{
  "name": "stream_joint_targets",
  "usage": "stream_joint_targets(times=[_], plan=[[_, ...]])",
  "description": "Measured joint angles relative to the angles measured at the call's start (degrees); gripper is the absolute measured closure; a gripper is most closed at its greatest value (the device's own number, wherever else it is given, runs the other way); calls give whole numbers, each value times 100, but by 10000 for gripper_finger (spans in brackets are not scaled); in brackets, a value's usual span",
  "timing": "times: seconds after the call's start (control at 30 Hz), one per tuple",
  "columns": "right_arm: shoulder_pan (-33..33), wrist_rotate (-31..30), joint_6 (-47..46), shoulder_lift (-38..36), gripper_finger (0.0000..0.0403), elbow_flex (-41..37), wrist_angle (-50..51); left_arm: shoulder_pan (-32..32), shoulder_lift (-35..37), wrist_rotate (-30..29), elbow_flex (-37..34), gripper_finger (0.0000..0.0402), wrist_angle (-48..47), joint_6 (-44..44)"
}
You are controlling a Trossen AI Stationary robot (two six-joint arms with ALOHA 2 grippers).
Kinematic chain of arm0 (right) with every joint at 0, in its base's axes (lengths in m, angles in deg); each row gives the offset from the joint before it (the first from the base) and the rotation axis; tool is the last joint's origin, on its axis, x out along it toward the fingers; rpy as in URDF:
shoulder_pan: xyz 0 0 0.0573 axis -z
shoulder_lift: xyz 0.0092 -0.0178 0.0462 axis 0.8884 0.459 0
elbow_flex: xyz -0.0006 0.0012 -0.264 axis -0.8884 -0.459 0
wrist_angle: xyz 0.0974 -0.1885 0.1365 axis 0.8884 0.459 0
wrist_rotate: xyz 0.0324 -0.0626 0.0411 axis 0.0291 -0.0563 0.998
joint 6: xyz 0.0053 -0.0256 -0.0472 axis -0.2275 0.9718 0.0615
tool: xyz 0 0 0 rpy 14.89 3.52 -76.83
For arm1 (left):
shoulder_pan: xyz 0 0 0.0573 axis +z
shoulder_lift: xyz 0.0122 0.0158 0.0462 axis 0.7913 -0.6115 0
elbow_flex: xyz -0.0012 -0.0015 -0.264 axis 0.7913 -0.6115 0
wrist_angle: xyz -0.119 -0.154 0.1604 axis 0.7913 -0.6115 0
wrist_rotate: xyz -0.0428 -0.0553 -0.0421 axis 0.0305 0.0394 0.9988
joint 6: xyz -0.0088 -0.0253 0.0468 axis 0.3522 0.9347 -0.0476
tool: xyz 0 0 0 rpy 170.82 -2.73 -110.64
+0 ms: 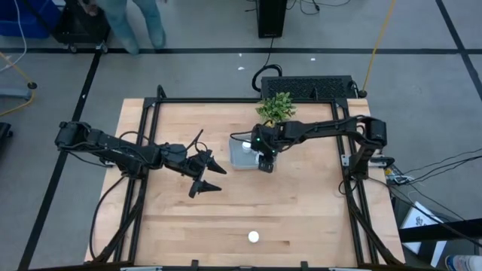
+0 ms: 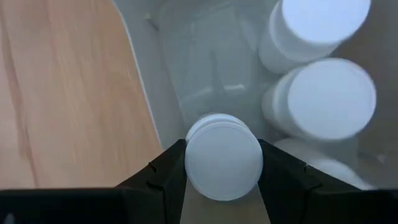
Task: Pick and place pill bottles into a basket
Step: Put the white pill bottle into the gray bin
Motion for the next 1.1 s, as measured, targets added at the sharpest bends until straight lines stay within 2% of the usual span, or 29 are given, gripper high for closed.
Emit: stream_joint_targets(times=[0.53, 1.1], plan=[[-12, 7, 129, 133, 232, 103, 67, -1, 0, 0, 0, 55, -17, -65], [-131, -46, 234, 72, 188, 109, 11, -1, 0, 0, 0, 55, -52, -63]])
